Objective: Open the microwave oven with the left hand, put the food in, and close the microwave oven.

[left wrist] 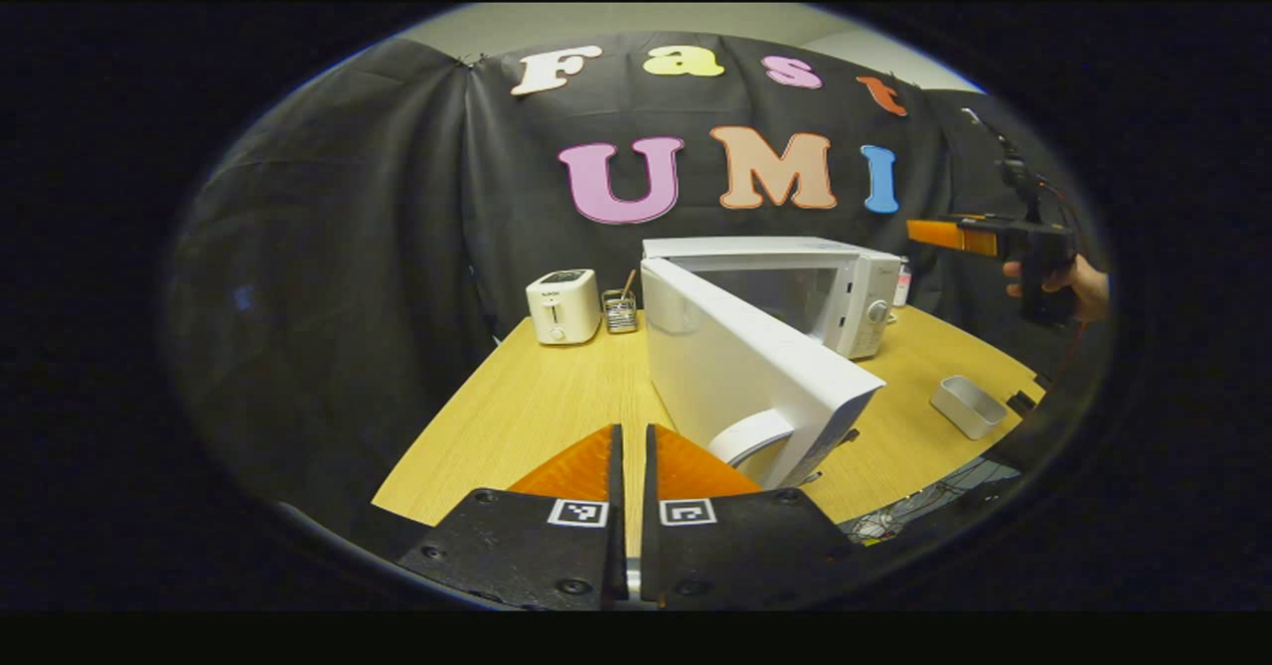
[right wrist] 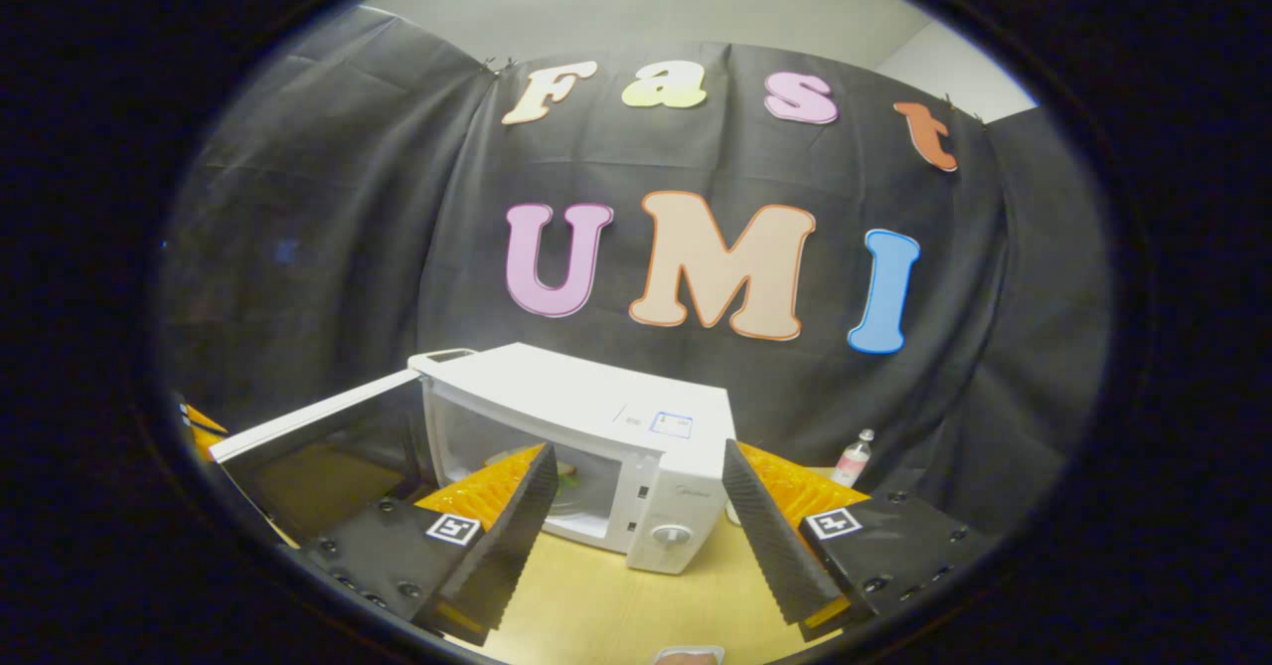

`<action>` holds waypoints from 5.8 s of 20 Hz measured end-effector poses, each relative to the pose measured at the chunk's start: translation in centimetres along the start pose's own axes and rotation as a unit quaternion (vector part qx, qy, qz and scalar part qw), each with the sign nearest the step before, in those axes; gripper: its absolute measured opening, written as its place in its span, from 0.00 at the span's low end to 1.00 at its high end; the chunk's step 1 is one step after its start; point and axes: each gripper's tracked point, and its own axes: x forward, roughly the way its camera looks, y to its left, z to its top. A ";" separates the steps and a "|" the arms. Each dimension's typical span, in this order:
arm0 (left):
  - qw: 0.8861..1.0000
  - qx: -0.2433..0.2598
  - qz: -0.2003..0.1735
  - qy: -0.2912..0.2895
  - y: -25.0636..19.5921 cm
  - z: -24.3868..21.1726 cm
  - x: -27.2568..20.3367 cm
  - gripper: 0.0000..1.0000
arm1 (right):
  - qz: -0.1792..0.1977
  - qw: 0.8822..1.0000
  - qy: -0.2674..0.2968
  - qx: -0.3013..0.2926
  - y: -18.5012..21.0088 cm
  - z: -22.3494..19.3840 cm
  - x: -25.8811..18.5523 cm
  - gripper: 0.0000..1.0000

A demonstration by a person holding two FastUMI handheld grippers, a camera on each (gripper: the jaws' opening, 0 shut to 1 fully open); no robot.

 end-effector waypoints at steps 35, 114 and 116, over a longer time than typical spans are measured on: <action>0.987 0.089 -0.132 0.012 -20.7 5.8 12.8 0.01 | -0.059 0.996 -0.064 0.029 -16.3 5.4 -5.5 0.96; 0.982 -0.030 -0.011 -0.186 -15.9 28.9 2.0 0.96 | -0.051 0.995 -0.075 0.040 -17.4 8.3 -9.8 0.96; 0.982 -0.033 -0.010 -0.186 -15.8 28.9 2.0 0.96 | -0.051 0.995 -0.076 0.040 -17.3 8.5 -9.9 0.96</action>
